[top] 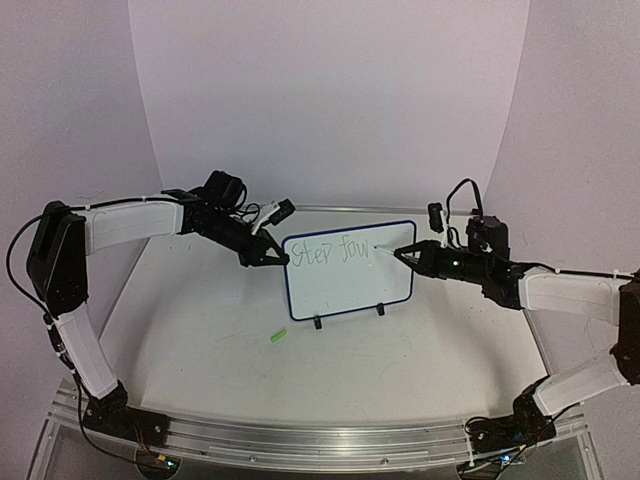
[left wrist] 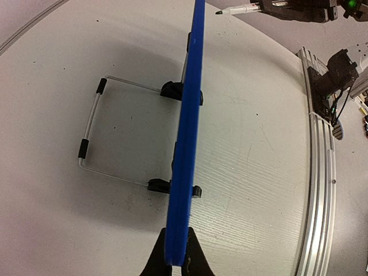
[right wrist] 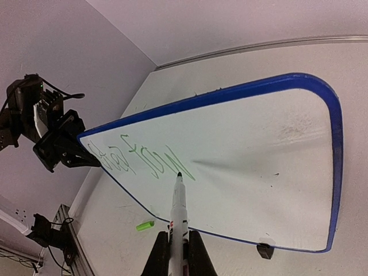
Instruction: Write a sentence on the whiteboard
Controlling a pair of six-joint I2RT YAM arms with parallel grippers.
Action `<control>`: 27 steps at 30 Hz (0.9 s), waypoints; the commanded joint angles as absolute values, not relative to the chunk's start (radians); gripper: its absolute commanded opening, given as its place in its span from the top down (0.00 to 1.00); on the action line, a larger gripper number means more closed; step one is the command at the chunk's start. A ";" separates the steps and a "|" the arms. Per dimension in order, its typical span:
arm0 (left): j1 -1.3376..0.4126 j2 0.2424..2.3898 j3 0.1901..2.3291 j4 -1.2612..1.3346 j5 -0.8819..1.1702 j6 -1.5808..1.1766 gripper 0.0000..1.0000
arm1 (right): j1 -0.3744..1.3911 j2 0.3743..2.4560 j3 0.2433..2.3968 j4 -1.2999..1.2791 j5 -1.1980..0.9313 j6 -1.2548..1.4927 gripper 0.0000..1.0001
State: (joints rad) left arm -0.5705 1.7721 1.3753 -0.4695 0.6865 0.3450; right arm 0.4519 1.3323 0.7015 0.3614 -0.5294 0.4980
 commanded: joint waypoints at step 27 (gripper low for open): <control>-0.584 1.794 1.396 -0.520 0.628 0.379 1.00 | 0.444 1.440 0.780 0.425 -0.527 0.480 1.00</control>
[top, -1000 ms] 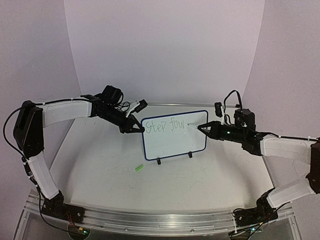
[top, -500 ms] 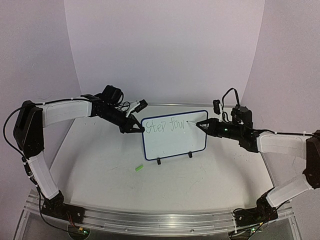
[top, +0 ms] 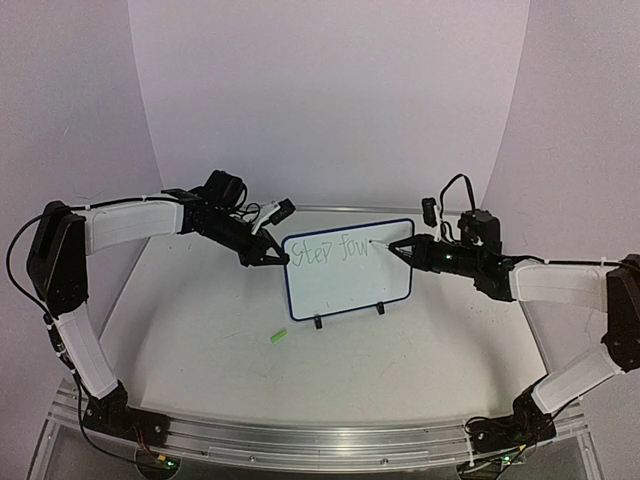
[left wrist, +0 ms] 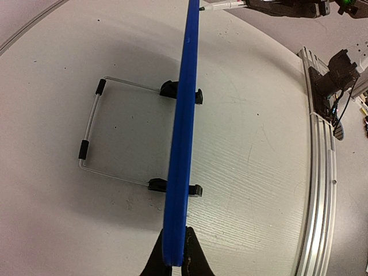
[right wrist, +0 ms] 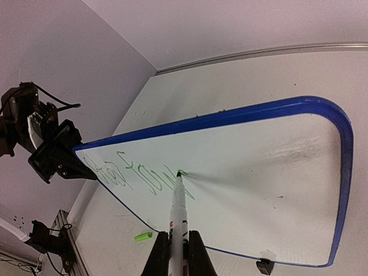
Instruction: Write a sentence on the whiteboard
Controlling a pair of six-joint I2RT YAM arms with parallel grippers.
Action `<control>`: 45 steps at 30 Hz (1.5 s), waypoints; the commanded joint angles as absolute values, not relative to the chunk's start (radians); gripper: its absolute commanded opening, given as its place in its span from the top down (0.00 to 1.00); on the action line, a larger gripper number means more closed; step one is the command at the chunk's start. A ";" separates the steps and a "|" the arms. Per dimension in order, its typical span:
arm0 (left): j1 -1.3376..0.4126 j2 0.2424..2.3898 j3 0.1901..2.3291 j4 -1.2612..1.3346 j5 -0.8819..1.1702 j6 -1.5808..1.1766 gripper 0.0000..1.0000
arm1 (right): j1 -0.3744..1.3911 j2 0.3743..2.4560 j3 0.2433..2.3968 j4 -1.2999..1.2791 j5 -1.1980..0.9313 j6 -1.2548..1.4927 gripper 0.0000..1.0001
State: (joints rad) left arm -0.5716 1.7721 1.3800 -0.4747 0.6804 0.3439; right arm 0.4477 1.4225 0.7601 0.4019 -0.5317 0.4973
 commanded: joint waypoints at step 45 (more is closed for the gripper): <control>-0.584 1.786 1.399 -0.522 0.630 0.379 1.00 | 0.443 1.377 0.743 0.374 -0.460 0.492 1.00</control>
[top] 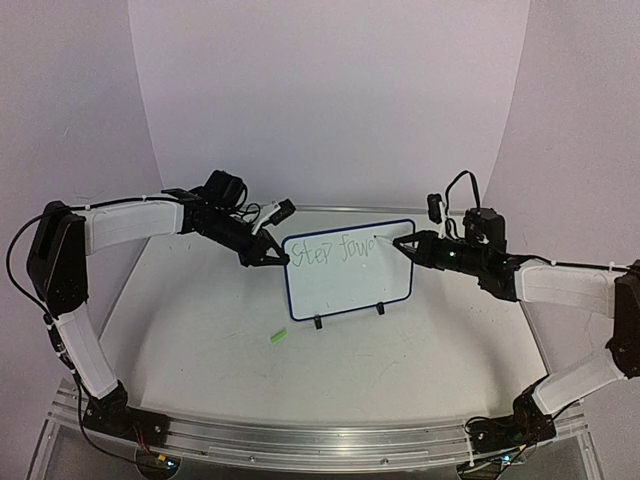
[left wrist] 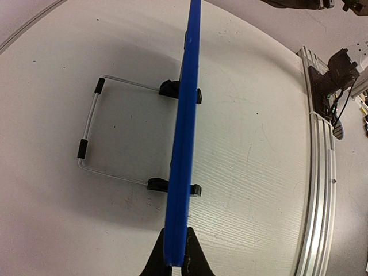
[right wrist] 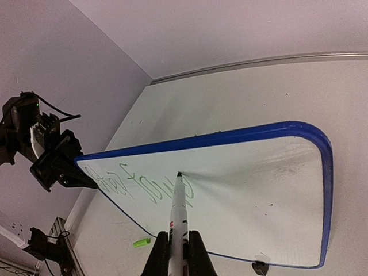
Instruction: Write a sentence on the whiteboard
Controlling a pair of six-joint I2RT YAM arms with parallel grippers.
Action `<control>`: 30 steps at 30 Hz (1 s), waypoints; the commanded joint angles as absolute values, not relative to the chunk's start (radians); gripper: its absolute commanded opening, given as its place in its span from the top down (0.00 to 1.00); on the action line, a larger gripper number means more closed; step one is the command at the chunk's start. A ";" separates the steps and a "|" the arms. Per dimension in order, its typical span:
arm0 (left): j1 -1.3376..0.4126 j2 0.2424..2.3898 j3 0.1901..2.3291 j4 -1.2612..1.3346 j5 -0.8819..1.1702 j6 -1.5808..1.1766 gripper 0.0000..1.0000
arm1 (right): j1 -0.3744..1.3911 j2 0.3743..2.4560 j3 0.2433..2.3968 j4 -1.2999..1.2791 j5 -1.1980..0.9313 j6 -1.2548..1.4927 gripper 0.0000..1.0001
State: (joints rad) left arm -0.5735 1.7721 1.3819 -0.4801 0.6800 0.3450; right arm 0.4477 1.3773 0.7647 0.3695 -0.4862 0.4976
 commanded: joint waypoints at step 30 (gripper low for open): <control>-0.584 1.784 1.401 -0.521 0.632 0.378 1.00 | 0.444 1.310 0.765 0.329 -0.487 0.479 1.00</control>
State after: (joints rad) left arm -0.5735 1.7721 1.3819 -0.4808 0.6803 0.3454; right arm 0.4477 1.2967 0.7242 0.3191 -0.4633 0.4970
